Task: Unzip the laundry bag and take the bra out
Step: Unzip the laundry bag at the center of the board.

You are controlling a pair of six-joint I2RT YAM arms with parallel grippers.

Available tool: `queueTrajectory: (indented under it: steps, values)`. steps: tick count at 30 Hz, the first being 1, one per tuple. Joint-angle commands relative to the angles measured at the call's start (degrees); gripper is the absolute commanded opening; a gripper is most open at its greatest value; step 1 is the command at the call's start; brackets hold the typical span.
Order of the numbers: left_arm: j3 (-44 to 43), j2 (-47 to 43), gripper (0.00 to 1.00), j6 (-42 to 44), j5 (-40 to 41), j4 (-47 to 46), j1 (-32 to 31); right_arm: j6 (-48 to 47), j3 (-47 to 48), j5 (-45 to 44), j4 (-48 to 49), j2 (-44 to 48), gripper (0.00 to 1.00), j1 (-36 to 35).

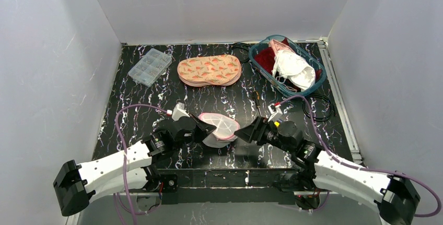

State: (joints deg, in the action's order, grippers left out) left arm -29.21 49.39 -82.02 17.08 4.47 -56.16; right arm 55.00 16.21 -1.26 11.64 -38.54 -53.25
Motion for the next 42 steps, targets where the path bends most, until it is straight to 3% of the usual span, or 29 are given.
queueTrajectory:
  steps: [1,8,15,17,22,23,26,28,30,34,39,42]
  values:
    - [0.62,-0.19,0.00,-7.40,5.66,1.78,-0.23,10.96,-0.94,-1.27,12.47,-3.37,0.85,-0.24]
    - [0.95,-0.43,0.00,-7.22,5.92,1.52,-0.47,17.84,-2.22,-3.70,20.29,-11.81,0.83,-1.37]
    - [1.31,1.48,0.00,-6.26,4.82,-0.77,-1.33,20.55,0.93,-6.21,16.57,-18.39,0.75,-3.26]
    - [0.93,1.61,0.00,-5.76,4.74,-0.32,-1.52,20.32,1.32,-6.73,16.73,-18.91,0.67,-3.43]
    - [0.99,0.43,0.00,-3.31,4.27,1.57,-1.58,18.68,2.47,-5.53,17.16,-20.48,0.30,-3.44]
    - [0.66,0.17,0.02,-2.23,3.68,2.68,-1.62,18.47,2.29,-5.27,17.30,-20.29,0.22,-3.47]
    - [-0.38,-2.39,0.36,2.81,2.39,7.23,-1.58,18.08,1.55,-3.74,16.78,-17.78,0.03,-3.31]
    - [0.11,-5.15,0.62,5.46,1.98,9.65,-1.53,18.30,1.36,-1.82,15.02,-15.89,0.01,-2.96]
    - [1.78,-8.54,0.77,8.13,0.85,9.38,-1.42,18.79,0.74,0.54,14.91,-14.32,0.01,-2.76]
    - [6.72,-15.16,0.88,12.08,-1.86,5.35,-0.87,19.01,-0.11,5.48,15.15,-12.05,0.01,-2.17]
    - [11.62,-19.39,0.89,14.48,-4.60,-5.57,-0.53,19.11,-0.98,9.36,16.91,-11.90,0.01,-1.62]
    - [10.34,-18.36,0.85,16.44,-5.49,-6.58,-0.47,19.80,-2.03,11.05,19.00,-12.27,0.01,-0.97]
